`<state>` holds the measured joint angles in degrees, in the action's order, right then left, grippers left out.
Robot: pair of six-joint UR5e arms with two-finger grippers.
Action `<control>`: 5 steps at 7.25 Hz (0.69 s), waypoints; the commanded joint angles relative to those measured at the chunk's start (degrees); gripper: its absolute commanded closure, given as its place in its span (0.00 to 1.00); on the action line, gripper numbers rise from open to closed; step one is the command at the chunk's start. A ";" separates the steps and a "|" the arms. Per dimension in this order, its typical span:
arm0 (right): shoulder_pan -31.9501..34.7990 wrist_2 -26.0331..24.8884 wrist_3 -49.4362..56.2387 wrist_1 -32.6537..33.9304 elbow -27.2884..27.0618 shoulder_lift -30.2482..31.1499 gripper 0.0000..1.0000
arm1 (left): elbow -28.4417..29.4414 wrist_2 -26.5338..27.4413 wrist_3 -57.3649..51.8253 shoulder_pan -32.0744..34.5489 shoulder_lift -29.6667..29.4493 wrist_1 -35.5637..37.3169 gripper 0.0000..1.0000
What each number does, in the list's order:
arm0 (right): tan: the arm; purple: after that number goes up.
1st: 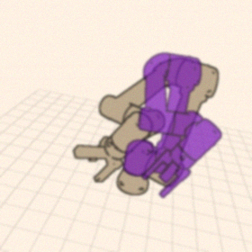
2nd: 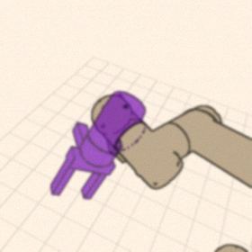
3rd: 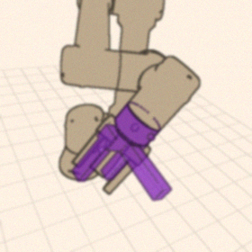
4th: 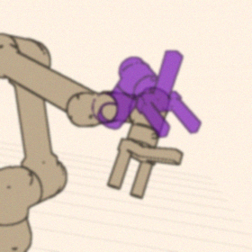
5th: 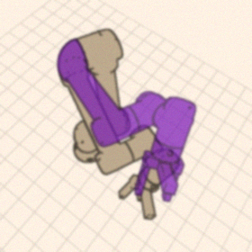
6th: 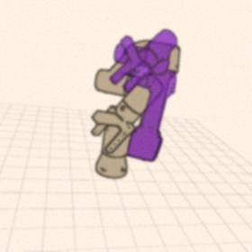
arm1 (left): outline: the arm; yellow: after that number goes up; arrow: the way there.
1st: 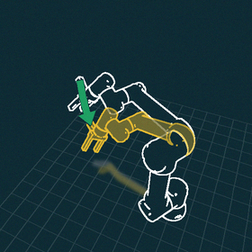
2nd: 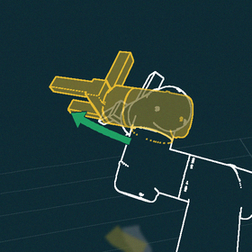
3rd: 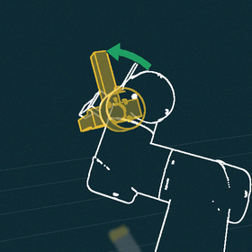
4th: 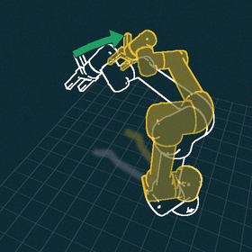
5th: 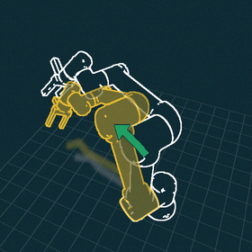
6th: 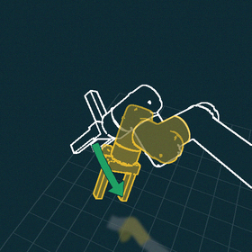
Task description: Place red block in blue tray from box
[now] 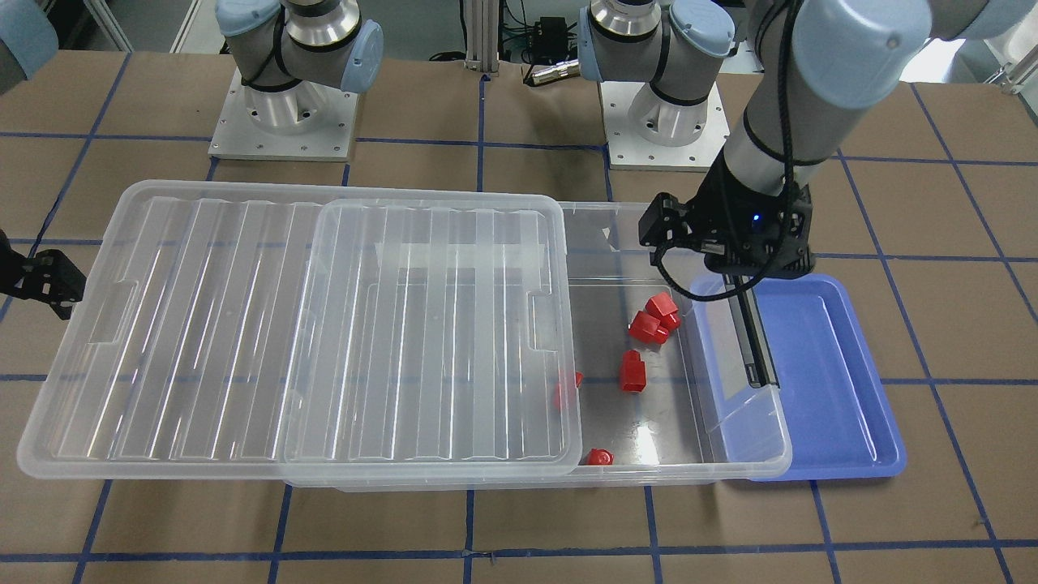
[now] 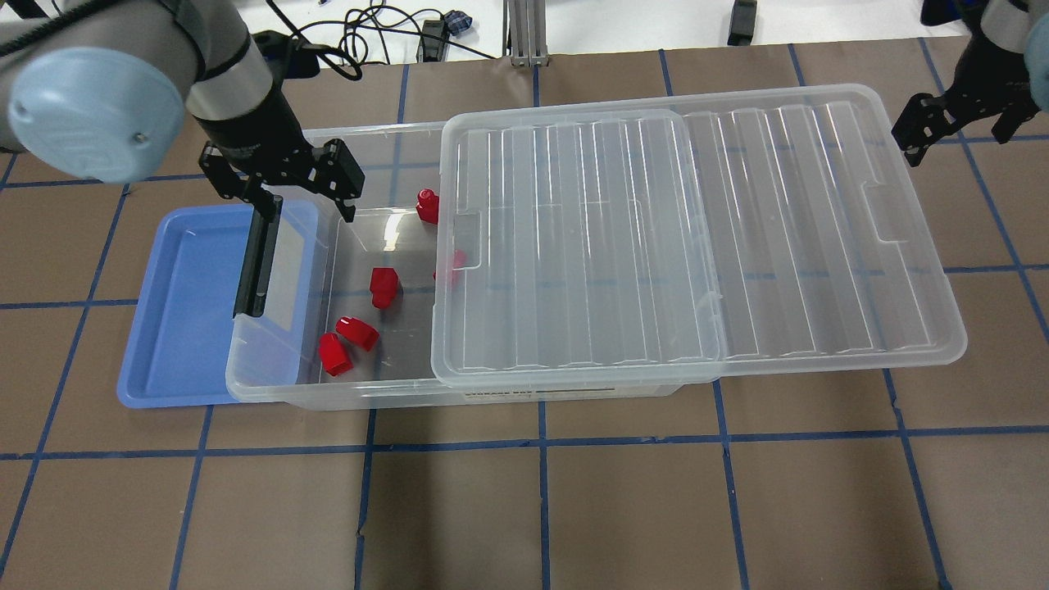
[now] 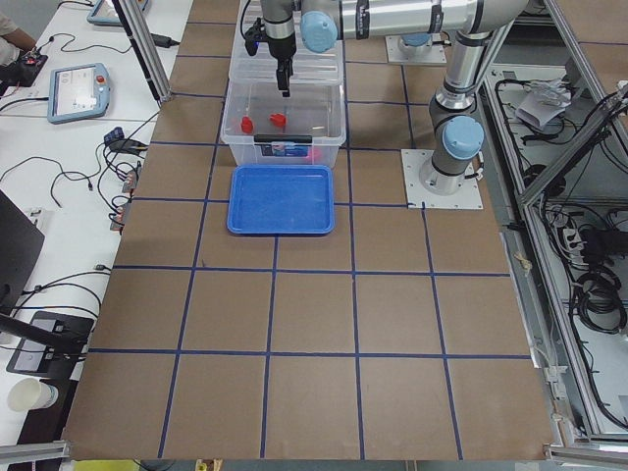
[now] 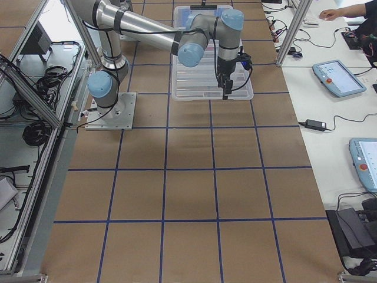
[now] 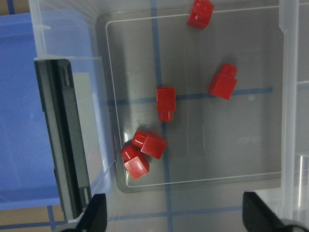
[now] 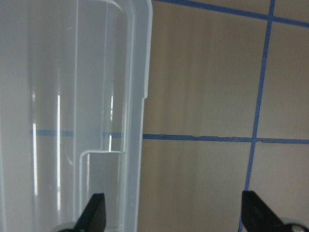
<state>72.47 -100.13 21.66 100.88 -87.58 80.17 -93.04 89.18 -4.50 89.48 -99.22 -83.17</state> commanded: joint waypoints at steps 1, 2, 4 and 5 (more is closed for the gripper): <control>0.65 3.37 -6.80 -11.36 7.66 0.33 0.00 | -5.65 -0.24 0.11 0.17 -4.12 9.05 0.00; 0.74 3.45 -6.72 -12.27 7.69 0.33 0.00 | -6.19 -0.06 0.02 0.26 -5.10 9.08 0.00; 0.65 3.54 -6.11 -11.84 7.43 -0.54 0.00 | -6.37 0.11 -1.54 0.17 -7.21 10.30 0.00; 0.65 3.54 -6.10 -11.75 7.42 -0.37 0.00 | -6.54 -0.41 -4.52 0.17 -8.70 14.05 0.00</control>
<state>73.15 -96.62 15.44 89.09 -80.14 79.91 -99.37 89.11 -6.29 89.68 -106.31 -72.30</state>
